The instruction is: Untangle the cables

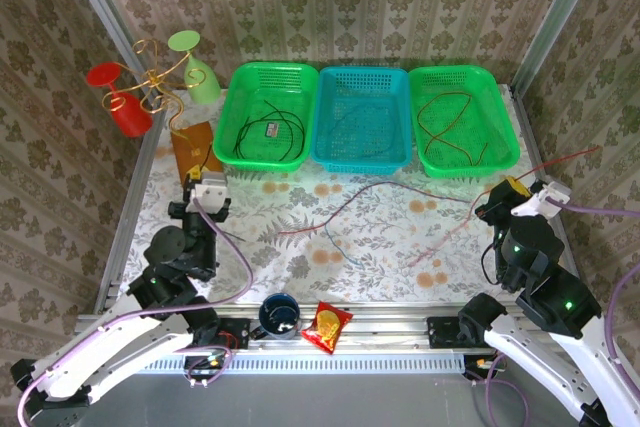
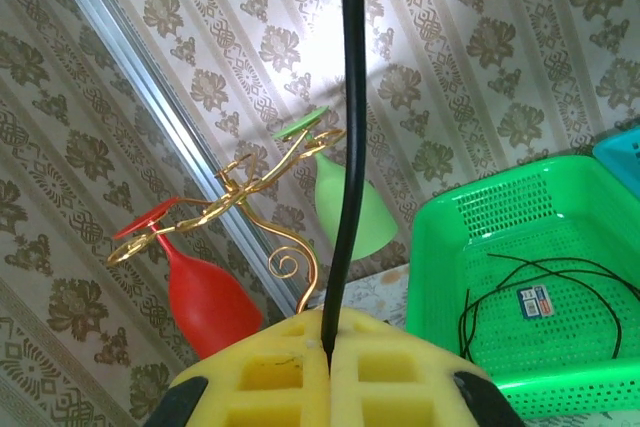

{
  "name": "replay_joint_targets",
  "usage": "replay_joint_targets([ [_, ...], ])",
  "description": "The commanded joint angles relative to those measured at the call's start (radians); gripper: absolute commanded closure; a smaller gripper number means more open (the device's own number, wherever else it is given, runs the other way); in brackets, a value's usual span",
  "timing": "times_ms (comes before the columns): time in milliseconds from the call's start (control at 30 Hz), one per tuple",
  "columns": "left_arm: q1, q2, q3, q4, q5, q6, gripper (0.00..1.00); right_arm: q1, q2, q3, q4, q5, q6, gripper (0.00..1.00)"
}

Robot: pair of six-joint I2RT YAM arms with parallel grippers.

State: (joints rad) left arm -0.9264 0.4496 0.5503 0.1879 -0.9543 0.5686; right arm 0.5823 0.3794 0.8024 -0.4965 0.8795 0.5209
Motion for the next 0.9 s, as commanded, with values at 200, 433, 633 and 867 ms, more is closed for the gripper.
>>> replay_joint_targets([
  [200, 0.008, -0.012, 0.023, -0.045, 0.054, -0.09, 1.0, -0.007, 0.051, 0.088, 0.277, 0.047, -0.367, 1.0],
  [433, 0.005, 0.005, 0.01, -0.114, 0.056, -0.254, 1.0, -0.055, 0.285, 0.282, 0.48, -0.117, -0.623, 1.0],
  [633, -0.021, 0.021, -0.021, -0.146, 0.062, -0.327, 1.0, -0.227, 0.502, 0.438, 0.619, -0.337, -0.664, 1.0],
  [867, -0.067, 0.022, -0.038, -0.116, 0.027, -0.346, 1.0, -0.484, 0.811, 0.63, 0.681, -0.516, -0.529, 1.0],
])
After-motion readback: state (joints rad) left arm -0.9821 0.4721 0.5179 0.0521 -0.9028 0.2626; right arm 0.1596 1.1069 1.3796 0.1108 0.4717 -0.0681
